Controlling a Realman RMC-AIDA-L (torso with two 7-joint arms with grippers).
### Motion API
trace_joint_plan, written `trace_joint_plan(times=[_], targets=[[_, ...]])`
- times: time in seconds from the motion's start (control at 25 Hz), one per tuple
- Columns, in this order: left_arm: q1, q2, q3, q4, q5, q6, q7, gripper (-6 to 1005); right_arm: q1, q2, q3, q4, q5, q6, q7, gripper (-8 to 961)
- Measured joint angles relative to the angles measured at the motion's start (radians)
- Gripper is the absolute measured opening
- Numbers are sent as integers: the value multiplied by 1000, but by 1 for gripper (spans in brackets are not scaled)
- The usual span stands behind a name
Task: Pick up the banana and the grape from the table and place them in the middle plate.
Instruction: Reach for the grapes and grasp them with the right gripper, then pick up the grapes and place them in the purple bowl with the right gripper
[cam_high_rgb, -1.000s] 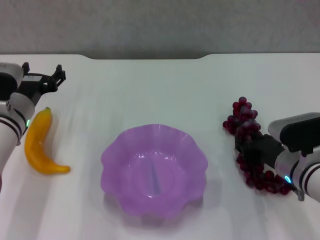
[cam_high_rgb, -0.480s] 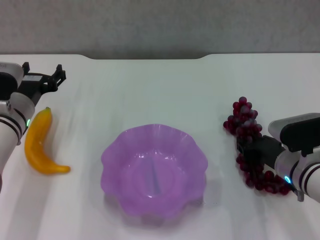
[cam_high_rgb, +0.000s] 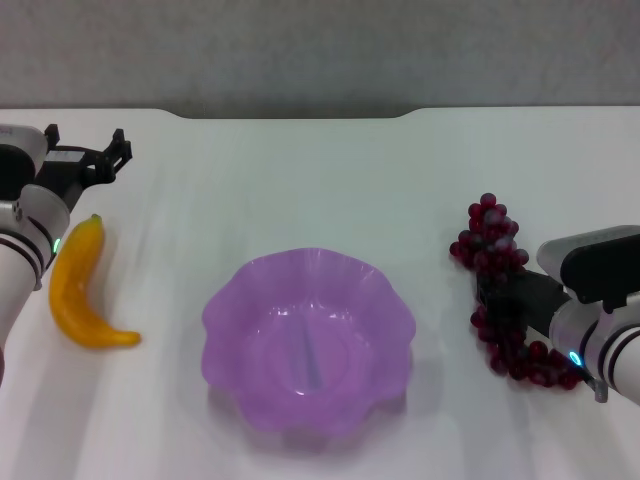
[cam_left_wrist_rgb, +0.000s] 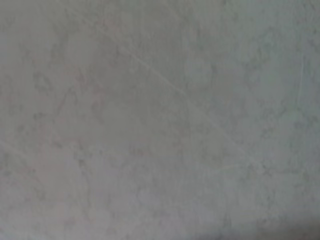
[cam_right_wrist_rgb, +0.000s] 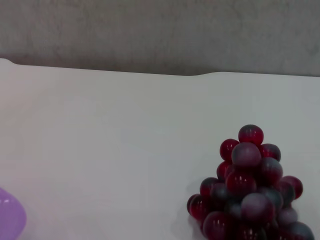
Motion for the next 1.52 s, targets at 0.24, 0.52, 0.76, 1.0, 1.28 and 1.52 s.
trace_joint_plan(times=[0.24, 0.52, 0.76, 1.0, 1.28, 1.52], targets=[[0, -1, 0, -1, 0, 0, 0, 896, 0, 0, 0, 1, 2, 0, -1, 295], [0, -2, 0, -2, 0, 0, 0, 896, 0, 0, 0, 2, 0, -1, -4, 238], [0, -2, 0, -2, 0, 0, 0, 896, -9, 0, -12, -5, -3, -50, -6, 236], [7, -1, 0, 4, 0, 0, 0, 895, -33, 1, -27, -31, -4, -137, -6, 227], [8, 0, 0, 0, 0, 0, 0, 895, -31, 0, -28, -25, -4, -137, -7, 218], [7, 0, 0, 0, 0, 0, 0, 896, -29, 0, -29, -25, -4, -141, -8, 212]])
